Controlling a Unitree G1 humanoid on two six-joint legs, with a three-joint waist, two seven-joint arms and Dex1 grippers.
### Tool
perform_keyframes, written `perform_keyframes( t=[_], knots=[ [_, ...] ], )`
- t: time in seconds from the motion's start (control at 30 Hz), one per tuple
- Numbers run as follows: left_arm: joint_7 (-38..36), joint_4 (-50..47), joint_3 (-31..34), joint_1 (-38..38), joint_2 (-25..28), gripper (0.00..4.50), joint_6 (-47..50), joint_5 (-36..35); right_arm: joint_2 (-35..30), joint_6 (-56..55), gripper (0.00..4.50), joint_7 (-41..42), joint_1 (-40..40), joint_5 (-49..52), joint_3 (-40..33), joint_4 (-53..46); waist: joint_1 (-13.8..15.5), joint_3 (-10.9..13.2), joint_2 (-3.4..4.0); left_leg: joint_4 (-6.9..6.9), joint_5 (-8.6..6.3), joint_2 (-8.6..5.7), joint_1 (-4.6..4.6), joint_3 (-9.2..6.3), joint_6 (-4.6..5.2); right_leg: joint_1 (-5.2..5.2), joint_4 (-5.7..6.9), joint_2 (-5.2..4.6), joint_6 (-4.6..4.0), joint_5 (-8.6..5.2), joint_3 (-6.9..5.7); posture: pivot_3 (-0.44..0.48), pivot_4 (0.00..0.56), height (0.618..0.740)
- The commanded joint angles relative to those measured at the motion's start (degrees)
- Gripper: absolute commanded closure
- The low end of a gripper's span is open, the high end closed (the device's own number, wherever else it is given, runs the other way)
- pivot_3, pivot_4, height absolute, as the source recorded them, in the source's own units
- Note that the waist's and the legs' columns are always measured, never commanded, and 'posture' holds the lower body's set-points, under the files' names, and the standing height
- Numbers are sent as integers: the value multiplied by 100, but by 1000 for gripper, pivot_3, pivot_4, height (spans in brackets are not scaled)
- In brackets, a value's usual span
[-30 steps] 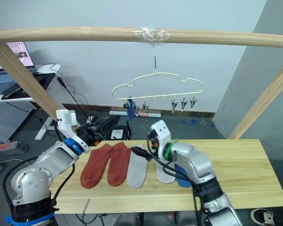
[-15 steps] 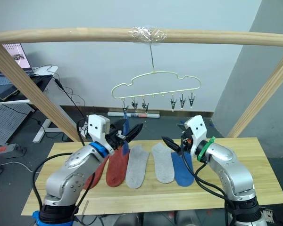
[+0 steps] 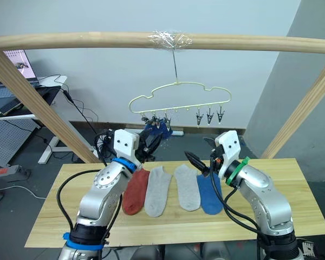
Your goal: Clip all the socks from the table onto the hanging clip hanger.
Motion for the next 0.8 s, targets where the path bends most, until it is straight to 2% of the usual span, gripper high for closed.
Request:
perform_keyframes(
  t=[0.03,0.23,0.8],
  knots=[
    [-31,380,110,-272,-110,2281,-411,156,-99,-138,0,82,-162,180,-103,-294,-7,0,0,0,0,0,0,0,0,0,1,0,0,0,-1,-74,119,740],
    [106,1055,312,-692,-284,2281,-809,271,-162,-117,0,8,-285,298,-129,-301,-12,0,0,1,0,1,2,-1,1,0,4,1,0,0,-2,-85,121,740],
    [57,1897,494,-1235,-426,2281,-1322,470,-267,-21,0,-138,-398,445,-109,-404,-74,0,0,5,1,0,2,0,1,2,6,1,2,1,-2,-103,129,740]
  ],
)
